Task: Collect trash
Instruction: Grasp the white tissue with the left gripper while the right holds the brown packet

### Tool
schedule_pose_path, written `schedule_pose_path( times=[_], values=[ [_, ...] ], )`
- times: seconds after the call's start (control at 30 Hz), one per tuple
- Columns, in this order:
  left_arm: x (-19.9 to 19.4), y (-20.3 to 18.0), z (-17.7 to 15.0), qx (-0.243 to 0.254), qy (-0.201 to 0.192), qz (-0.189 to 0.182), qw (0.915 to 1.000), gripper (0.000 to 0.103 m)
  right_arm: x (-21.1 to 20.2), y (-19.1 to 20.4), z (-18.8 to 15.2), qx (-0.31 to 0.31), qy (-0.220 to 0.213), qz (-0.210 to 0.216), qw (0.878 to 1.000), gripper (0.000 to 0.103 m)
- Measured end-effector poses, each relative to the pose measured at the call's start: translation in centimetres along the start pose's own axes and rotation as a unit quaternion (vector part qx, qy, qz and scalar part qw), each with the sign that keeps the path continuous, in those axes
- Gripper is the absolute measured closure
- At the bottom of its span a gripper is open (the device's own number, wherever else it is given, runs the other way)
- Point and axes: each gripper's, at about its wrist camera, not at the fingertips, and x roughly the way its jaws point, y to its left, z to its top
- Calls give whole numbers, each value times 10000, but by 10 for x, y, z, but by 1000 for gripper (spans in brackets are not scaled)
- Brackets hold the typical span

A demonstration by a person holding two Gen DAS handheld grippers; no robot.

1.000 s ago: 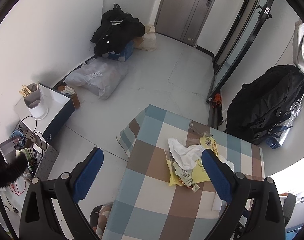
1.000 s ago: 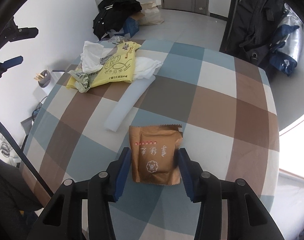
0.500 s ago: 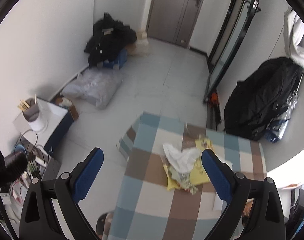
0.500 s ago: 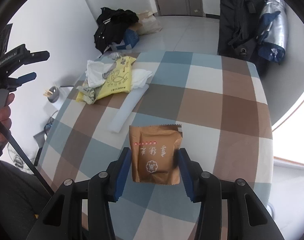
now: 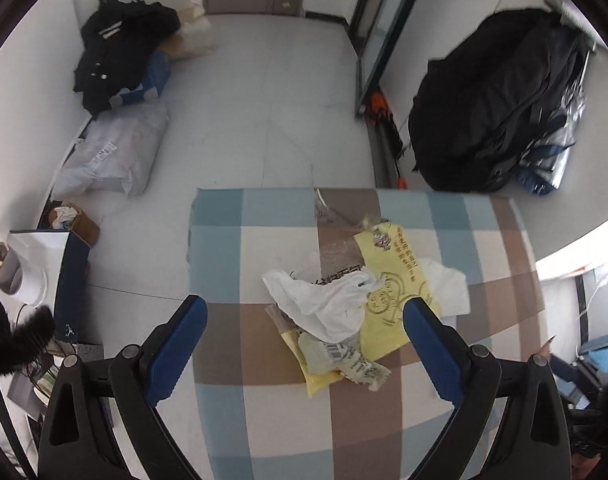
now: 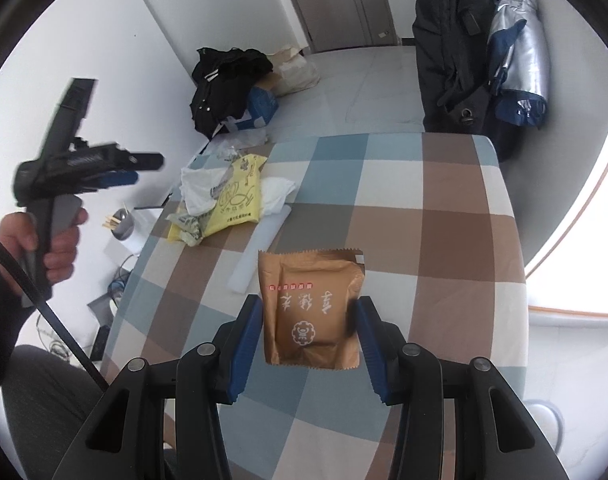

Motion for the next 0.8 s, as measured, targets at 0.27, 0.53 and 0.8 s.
schedule_pose_path(
  times=[0.27, 0.53, 0.8],
  values=[
    [31, -9, -2, 362, 37, 86, 9993, 18, 2, -4, 1, 10, 73, 20, 10000, 57],
    [39, -4, -5, 640, 322, 63, 9974, 54, 9, -1, 3, -51, 142, 99, 9998, 56],
    [34, -3, -6, 621, 207, 230, 9976, 84, 7, 3, 2, -80, 103, 129, 9998, 56]
  ],
)
